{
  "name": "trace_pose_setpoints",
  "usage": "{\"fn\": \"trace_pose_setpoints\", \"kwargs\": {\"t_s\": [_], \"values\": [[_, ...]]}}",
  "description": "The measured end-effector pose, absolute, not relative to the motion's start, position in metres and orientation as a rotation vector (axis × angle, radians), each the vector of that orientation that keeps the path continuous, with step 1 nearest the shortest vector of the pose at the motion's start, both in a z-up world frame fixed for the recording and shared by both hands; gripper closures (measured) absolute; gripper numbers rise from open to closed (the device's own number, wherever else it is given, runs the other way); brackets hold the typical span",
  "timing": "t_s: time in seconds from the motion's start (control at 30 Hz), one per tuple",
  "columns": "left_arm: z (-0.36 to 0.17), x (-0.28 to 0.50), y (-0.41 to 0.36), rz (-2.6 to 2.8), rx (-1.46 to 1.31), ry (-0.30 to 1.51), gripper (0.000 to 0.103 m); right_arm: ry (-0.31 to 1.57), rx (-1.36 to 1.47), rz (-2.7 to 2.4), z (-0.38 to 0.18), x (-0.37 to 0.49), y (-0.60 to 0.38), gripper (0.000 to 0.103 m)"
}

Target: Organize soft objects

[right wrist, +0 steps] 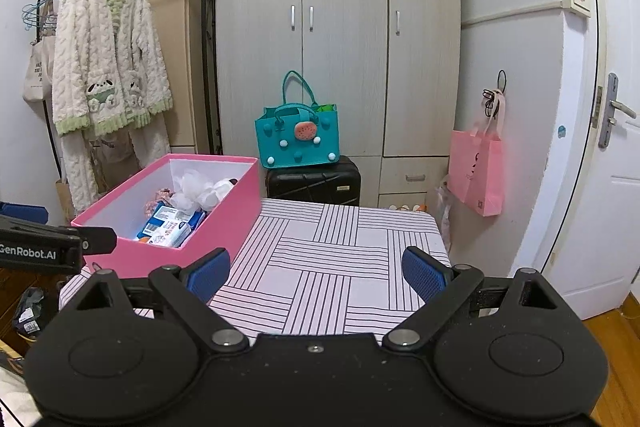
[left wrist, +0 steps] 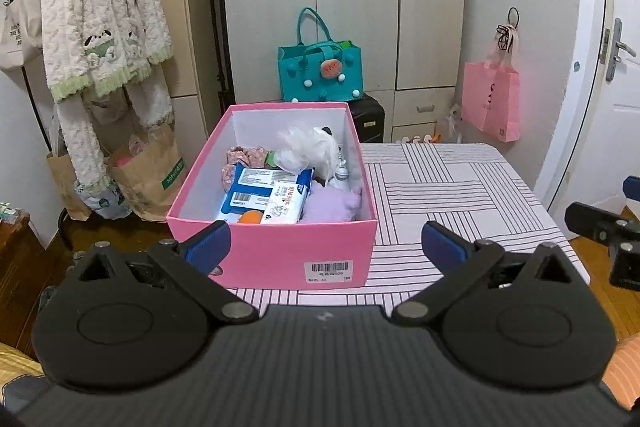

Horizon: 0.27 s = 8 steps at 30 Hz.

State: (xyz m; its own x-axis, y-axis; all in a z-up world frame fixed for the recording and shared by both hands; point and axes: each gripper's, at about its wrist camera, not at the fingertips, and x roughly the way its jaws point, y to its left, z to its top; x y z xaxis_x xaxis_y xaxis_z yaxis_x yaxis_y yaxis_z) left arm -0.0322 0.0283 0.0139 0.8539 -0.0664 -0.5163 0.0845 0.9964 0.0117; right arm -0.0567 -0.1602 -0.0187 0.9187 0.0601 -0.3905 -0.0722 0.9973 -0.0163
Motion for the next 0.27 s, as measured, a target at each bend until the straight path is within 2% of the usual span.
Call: {"fn": "trace_pose_setpoints", "kwargs": {"t_s": [0.27], "values": [[0.0158,-0.0333,0.0296,-0.060,0.034,0.530,0.000,0.400,-0.033,0.068,-0.0189,-0.0569,-0.1598,0.008]]}}
